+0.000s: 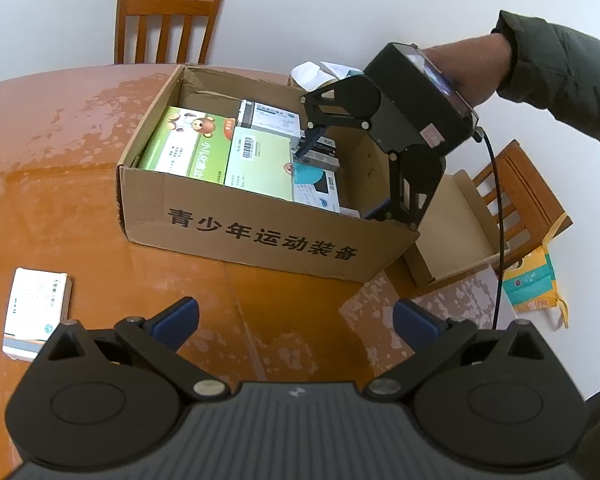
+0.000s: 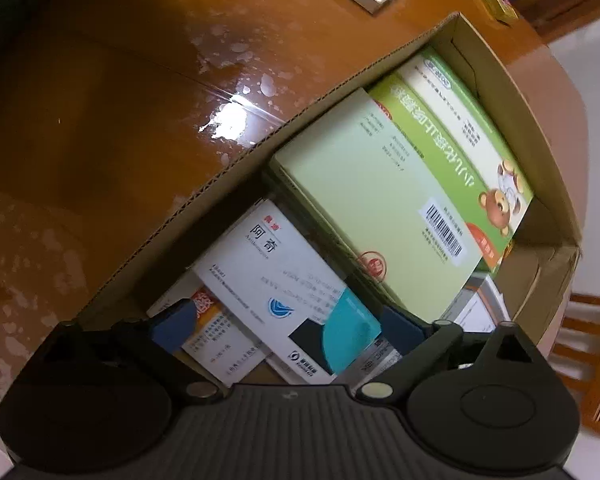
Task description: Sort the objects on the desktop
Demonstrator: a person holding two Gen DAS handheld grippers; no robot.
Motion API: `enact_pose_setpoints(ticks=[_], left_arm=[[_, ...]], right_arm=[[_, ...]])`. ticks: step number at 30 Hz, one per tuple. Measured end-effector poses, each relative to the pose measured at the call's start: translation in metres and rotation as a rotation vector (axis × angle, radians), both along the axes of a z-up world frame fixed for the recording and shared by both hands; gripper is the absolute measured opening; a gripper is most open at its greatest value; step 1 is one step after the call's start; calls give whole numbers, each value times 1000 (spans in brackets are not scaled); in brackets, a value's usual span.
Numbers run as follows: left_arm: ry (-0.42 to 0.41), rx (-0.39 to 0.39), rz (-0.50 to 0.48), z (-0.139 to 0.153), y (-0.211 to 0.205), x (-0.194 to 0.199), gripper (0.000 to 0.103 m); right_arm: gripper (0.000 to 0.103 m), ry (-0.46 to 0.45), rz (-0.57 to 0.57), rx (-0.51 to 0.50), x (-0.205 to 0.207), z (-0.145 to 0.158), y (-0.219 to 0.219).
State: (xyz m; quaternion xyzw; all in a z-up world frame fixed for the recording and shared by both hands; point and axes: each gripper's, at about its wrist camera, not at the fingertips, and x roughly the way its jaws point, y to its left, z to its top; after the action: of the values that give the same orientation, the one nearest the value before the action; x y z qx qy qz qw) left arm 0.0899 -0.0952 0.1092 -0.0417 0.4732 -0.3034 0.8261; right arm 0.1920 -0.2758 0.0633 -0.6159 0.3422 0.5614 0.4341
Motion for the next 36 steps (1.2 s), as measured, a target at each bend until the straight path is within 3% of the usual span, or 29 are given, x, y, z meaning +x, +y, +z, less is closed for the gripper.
enact_pose_setpoints(ticks=[2, 9, 20, 29, 36], left_arm=[[1, -2, 7, 0, 1, 1, 103], [0, -7, 32, -1, 6, 2, 103], [3, -9, 51, -2, 10, 1, 103], [1, -7, 67, -2, 9, -1, 103], [-18, -28, 47, 0, -3, 4, 103]], right_arm=[[81, -36, 52, -18, 1, 2, 0], [82, -72, 163, -45, 6, 1, -5], [83, -60, 224, -66, 9, 7, -14], [85, 17, 308, -147, 22, 4, -7], [84, 41, 370, -140, 30, 8, -13]])
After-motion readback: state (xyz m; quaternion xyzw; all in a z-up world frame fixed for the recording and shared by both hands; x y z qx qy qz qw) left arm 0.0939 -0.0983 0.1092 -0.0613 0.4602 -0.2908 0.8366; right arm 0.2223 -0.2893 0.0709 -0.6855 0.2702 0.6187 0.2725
